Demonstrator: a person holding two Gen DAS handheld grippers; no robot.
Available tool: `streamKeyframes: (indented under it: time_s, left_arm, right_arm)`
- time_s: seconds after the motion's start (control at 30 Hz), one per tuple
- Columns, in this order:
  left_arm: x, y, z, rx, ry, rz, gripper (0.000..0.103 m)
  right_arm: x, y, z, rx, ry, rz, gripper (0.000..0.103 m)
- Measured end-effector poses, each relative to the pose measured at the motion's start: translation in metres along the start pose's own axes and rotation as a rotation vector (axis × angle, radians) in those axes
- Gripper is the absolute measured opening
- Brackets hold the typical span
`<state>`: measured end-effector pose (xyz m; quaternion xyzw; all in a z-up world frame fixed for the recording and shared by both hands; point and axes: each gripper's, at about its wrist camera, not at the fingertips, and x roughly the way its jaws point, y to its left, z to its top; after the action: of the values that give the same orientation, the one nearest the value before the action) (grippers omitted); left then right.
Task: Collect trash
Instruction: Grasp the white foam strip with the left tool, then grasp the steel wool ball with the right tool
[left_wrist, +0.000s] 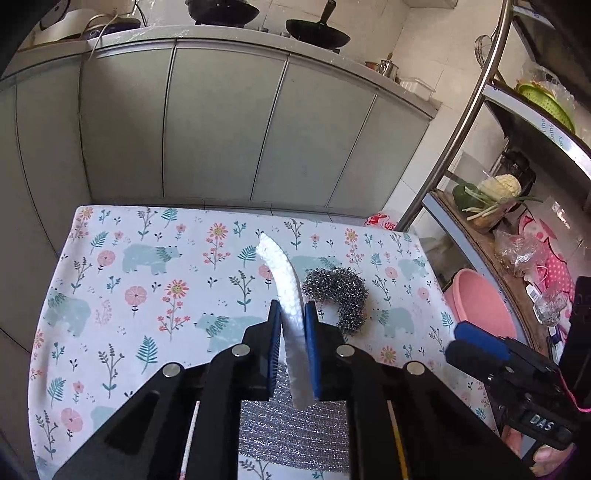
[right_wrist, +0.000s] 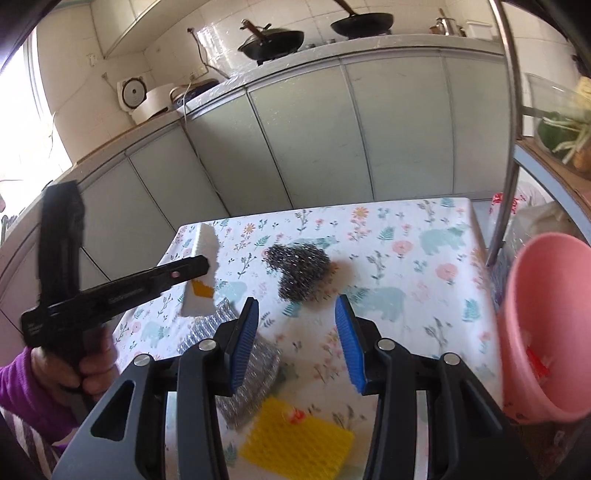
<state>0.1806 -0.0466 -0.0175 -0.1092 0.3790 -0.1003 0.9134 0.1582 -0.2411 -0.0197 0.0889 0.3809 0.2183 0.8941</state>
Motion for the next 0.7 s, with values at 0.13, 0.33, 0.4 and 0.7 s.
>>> streamKeyframes:
  time_s: [0.13, 0.33, 0.4, 0.7]
  left_arm:
    - [-0.017, 0.014, -0.001, -0.023, -0.033, -0.005, 0.012]
    - [-0.031, 0.029, -0.001, -0.059, -0.065, -0.029, 0.012]
    - [-0.031, 0.032, -0.002, -0.064, -0.065, -0.033, 0.012]
    - [-0.032, 0.033, -0.005, -0.068, -0.068, -0.052, 0.012]
  right_arm:
    - [0.032, 0.006, 0.009, 0.019, 0.039, -0.020, 0.044]
    - [0.070, 0.009, 0.016, 0.067, 0.090, -0.063, 0.044]
    - [0.076, 0.008, 0.018, 0.068, 0.094, -0.103, 0.044]
    - [0.082, -0.001, 0.013, 0.077, 0.112, -0.092, 0.020]
